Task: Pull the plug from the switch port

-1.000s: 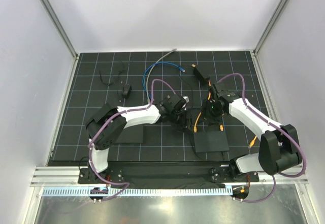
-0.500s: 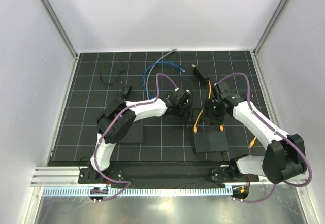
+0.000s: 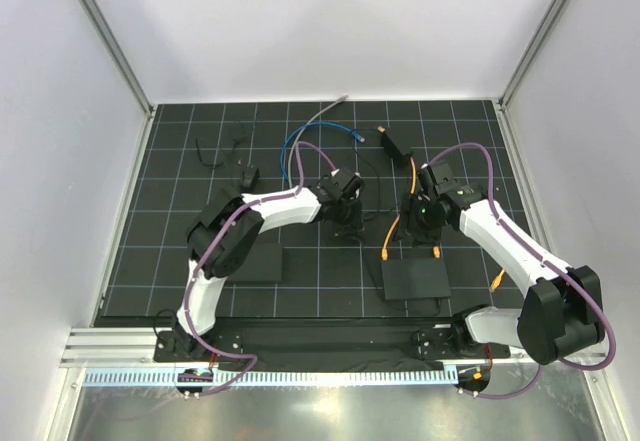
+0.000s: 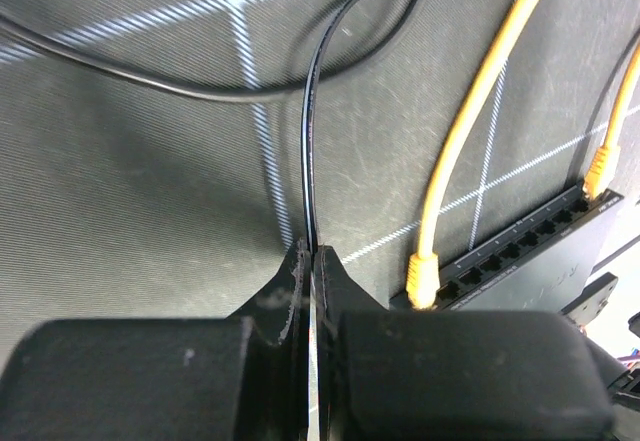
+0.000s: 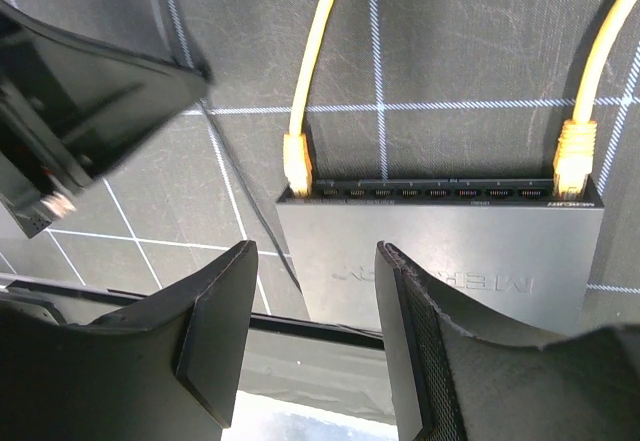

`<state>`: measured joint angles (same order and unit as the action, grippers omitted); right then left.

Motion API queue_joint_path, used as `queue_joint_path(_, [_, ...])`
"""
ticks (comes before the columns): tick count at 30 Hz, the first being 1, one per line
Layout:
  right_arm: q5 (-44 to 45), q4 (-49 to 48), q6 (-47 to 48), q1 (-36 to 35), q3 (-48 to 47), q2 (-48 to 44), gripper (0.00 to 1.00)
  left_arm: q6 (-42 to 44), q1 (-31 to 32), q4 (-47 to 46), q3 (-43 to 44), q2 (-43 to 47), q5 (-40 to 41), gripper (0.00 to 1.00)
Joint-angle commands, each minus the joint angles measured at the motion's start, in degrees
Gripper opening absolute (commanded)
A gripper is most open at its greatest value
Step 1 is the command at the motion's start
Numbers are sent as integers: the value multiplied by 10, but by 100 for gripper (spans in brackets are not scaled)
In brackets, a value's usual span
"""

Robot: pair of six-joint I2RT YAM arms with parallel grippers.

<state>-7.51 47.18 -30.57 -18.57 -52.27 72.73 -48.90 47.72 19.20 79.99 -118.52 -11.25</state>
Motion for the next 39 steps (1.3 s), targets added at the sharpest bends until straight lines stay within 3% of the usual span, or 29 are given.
queue_joint_path(1, [13,-2,-13,2,4,-4,58,27,-25,41,-18,4,39,0])
queue_joint_path(17, [-32,-24,-22,2,32,7,58,39,-126,74,-31,80,68,0])
queue_joint_path(24, [-28,-42,-31,2,62,4,58,46,-133,88,-42,110,81,0])
queue_joint_path(26, [-18,-47,-38,2,68,7,57,48,-133,88,-51,125,77,7])
queue_joint_path(29, [18,-41,-48,2,69,13,57,50,-131,82,-72,153,59,32])
queue_joint_path(33, [55,-37,-54,2,55,13,57,59,-121,80,-100,195,46,51])
queue_joint_path(39, [72,-26,-43,1,35,23,57,67,-73,71,-120,260,17,55])
